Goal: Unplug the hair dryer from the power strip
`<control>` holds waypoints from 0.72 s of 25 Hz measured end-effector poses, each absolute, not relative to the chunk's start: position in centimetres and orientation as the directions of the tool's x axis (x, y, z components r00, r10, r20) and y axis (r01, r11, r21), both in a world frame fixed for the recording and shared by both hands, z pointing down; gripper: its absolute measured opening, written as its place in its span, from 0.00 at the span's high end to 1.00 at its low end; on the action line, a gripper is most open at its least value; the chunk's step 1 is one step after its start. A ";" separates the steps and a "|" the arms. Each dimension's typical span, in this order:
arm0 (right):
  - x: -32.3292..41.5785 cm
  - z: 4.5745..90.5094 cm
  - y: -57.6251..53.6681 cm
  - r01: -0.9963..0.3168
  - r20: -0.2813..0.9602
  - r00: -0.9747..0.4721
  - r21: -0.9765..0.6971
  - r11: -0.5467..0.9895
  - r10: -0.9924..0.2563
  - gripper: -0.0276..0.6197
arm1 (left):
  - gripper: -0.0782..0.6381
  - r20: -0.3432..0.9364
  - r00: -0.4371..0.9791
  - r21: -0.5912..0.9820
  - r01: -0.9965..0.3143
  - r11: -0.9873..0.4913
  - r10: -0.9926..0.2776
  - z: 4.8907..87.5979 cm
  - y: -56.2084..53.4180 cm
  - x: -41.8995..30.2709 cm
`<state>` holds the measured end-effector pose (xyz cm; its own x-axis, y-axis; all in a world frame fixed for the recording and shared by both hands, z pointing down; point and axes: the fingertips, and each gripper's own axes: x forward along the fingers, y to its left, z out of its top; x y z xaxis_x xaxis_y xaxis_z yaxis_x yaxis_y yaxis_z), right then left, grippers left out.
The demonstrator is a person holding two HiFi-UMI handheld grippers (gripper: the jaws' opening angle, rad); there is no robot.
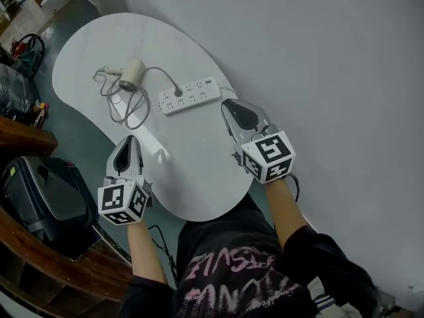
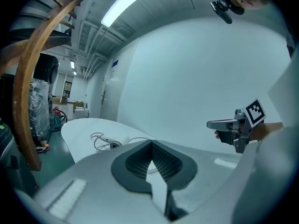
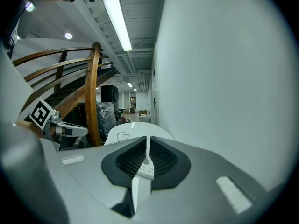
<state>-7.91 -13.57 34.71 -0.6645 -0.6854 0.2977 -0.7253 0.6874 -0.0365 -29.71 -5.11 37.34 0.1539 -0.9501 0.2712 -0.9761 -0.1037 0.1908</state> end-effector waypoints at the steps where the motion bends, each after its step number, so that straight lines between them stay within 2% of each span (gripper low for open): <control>1: -7.8 34.8 -13.8 -0.726 0.301 -0.663 -0.037 0.686 -0.686 0.91 | 0.89 0.275 0.161 0.192 -0.975 -0.110 -0.948 37.5 -5.4 -29.6; 10: -7.1 35.8 -15.6 -0.709 0.318 -0.679 -0.049 0.703 -0.662 0.86 | 0.89 0.318 0.192 0.175 -0.974 -0.142 -0.928 38.2 -7.2 -27.6; 18: -7.8 39.0 -18.0 -0.624 0.400 -0.721 -0.020 0.781 -0.566 0.81 | 0.89 0.350 0.164 0.149 -0.982 -0.118 -0.922 38.9 -9.1 -26.7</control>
<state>-7.83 -18.04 38.97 -0.7209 -0.5659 0.3999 -0.6240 0.7812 -0.0195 -26.69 -9.09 38.88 0.1638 -0.9222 0.3502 -0.9817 -0.1176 0.1495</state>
